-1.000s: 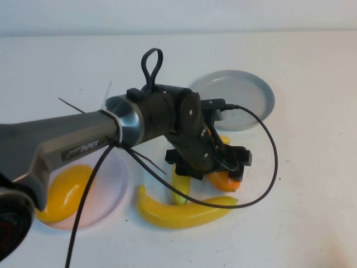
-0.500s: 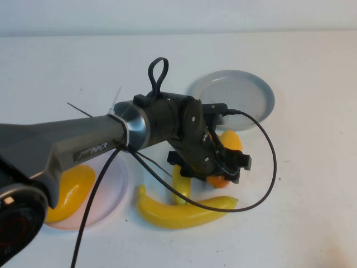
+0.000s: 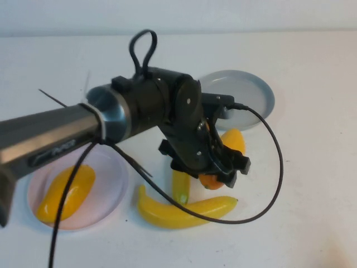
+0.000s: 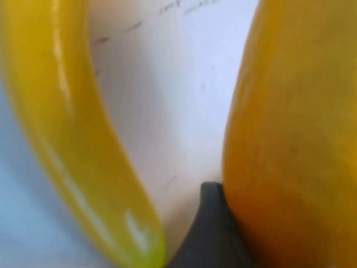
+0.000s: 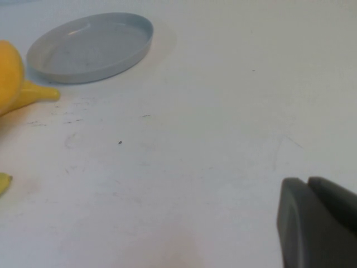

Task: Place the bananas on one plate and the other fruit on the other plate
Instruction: Put one type of fruit in the left plate

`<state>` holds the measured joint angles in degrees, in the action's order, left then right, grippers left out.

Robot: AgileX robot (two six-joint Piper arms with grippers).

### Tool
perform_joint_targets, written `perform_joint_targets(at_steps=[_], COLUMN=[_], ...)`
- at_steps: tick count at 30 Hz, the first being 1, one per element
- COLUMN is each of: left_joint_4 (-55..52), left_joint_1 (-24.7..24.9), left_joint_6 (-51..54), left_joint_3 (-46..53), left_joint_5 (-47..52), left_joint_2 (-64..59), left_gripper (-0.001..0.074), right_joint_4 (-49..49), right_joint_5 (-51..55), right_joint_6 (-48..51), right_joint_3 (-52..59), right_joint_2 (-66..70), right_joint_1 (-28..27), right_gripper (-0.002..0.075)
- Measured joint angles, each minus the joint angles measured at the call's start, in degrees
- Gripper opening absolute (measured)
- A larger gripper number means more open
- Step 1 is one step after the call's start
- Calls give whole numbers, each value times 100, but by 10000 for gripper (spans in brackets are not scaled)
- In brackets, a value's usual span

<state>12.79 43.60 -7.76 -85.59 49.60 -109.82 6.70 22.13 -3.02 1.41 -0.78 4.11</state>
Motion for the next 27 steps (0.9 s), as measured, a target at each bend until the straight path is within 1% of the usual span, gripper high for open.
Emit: perform_joint_targets(at_steps=[4, 8, 14, 16, 20, 22, 27], left_joint_4=[-567, -958, -1100, -1114, -1143, -1151, -1138], left_joint_1=[11, -161, -1012, -1348, -1845, -1941, -1951], left_joint_6=[0, 9, 9, -27, -64, -50, 131], left_joint_3=[28, 491, 1516, 1735, 1975, 2019, 2019], left_joint_5=[530, 625, 700, 724, 684, 627, 463], left_joint_2=[494, 1123, 1878, 1973, 1989, 1941, 1725], left_gripper=[482, 482, 482, 482, 482, 482, 482], right_joint_4=[0, 0, 0, 0, 0, 0, 0], right_joint_5=[0, 0, 0, 0, 0, 0, 0], right_joint_6=[0, 0, 0, 0, 0, 0, 0], right_joint_3=[0, 0, 0, 0, 0, 0, 0], right_joint_2=[0, 0, 0, 0, 0, 0, 0], right_joint_1=[0, 0, 0, 0, 0, 0, 0], right_gripper=[-15, -15, -15, -15, -15, -15, -15])
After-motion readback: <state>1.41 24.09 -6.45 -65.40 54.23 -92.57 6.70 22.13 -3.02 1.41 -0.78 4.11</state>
